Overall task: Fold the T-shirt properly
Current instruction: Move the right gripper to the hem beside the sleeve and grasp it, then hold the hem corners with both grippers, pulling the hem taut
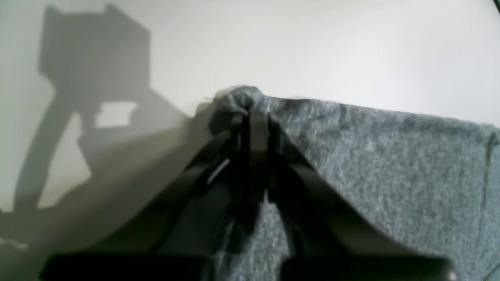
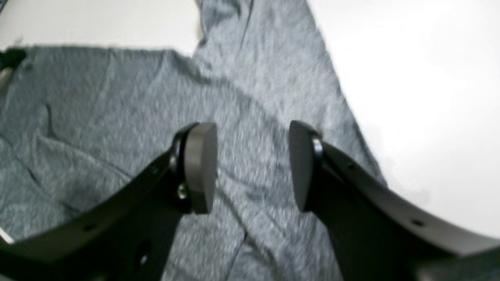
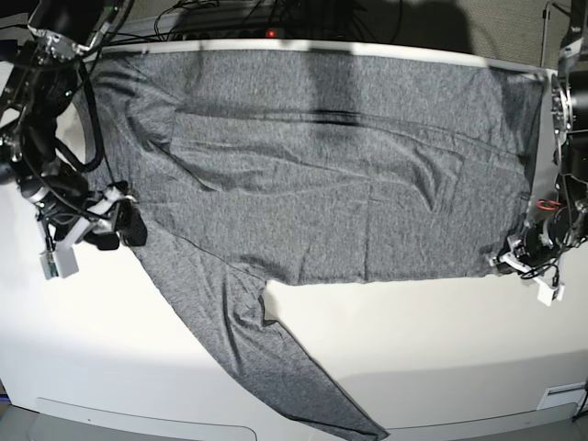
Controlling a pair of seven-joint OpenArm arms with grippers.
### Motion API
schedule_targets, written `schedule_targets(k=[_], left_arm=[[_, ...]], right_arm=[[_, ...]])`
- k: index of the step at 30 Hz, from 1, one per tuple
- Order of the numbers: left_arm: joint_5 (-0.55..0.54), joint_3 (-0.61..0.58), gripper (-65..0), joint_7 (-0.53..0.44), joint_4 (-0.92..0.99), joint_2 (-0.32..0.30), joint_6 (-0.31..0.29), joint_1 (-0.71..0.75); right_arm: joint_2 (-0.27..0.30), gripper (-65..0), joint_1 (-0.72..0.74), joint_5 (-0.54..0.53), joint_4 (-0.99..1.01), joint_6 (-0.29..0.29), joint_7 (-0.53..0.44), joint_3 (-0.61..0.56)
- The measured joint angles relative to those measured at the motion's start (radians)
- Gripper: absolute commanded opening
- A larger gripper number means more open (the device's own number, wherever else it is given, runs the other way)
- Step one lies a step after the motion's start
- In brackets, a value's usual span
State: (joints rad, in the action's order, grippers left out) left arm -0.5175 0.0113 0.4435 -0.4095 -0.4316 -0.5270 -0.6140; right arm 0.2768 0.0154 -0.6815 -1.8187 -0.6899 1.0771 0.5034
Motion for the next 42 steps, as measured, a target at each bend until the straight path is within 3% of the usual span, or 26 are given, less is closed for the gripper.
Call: schedule_targets(k=[4, 8, 16, 24, 28, 36, 42], left_arm=[[0.002, 0.0, -65.0, 0.006, 0.0, 0.0, 0.0, -0.019], [0.002, 0.0, -65.0, 0.006, 0.0, 0.0, 0.0, -0.035], [0.003, 0.0, -65.0, 0.008, 0.0, 0.0, 0.0, -0.04], [0.003, 0.0, -65.0, 0.014, 0.0, 0.0, -0.001, -0.04], [0.002, 0.0, -65.0, 0.02, 0.0, 0.0, 0.0, -0.04], [0.003, 0.0, -65.0, 0.021, 0.0, 0.0, 0.0, -0.04], [0.003, 0.0, -65.0, 0.029, 0.0, 0.0, 0.0, -0.04]], right_arm=[[0.0, -34.0, 0.035, 0.053, 0.12, -0.003, -0.018, 0.0], [0.018, -26.7, 0.086, 0.077, 0.279, -0.003, -0.043, -0.011], [0.062, -26.4, 0.258, 0.236, 0.508, -0.003, -0.19, -0.055], [0.056, -26.4, 0.452, 0.396, 0.858, -0.003, -0.298, -0.245], [0.047, -26.5, 0.509, 0.41, 1.01, 0.009, -0.319, -0.302], [0.053, -26.5, 0.518, 0.546, 1.115, 0.058, -0.484, -0.301], [0.058, -26.5, 0.527, 0.522, 1.157, 0.06, -0.494, -0.301]])
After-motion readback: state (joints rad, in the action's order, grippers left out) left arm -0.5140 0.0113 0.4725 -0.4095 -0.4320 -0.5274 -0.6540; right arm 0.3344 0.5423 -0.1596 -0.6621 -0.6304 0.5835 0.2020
